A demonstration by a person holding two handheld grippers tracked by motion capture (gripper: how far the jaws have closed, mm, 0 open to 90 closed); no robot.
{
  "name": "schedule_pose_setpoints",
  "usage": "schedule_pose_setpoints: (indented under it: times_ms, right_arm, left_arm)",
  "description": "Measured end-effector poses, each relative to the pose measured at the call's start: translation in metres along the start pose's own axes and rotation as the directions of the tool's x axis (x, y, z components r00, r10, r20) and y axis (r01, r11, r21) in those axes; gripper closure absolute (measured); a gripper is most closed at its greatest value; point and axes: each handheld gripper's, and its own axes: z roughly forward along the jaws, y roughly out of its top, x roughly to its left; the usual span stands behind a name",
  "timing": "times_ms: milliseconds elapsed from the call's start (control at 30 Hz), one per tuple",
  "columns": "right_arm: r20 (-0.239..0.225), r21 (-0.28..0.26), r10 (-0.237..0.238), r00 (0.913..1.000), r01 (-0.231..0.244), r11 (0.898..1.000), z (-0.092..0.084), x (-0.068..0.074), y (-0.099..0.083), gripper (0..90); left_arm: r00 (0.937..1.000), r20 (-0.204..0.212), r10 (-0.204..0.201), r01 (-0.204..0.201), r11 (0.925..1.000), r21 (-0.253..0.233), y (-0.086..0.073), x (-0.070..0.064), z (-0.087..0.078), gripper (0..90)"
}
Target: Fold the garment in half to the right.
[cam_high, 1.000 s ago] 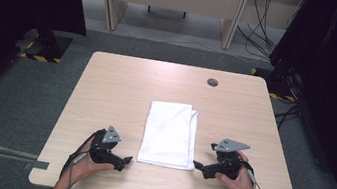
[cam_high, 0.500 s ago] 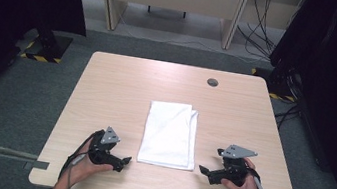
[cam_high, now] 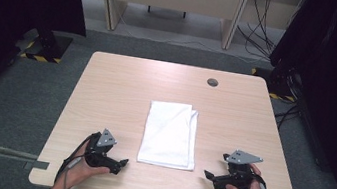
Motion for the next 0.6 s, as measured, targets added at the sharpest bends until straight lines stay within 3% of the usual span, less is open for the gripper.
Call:
schedule_pose_setpoints:
  times_ms: [600]
  right_arm:
    - [0.012, 0.022, 0.026, 0.9996, -0.027, 0.999, -0.01, -0.001, -0.014, 4.3]
  left_arm:
    - [0.9998, -0.015, -0.014, 0.014, 0.9999, 0.0, -0.005, -0.003, -0.005, 0.0]
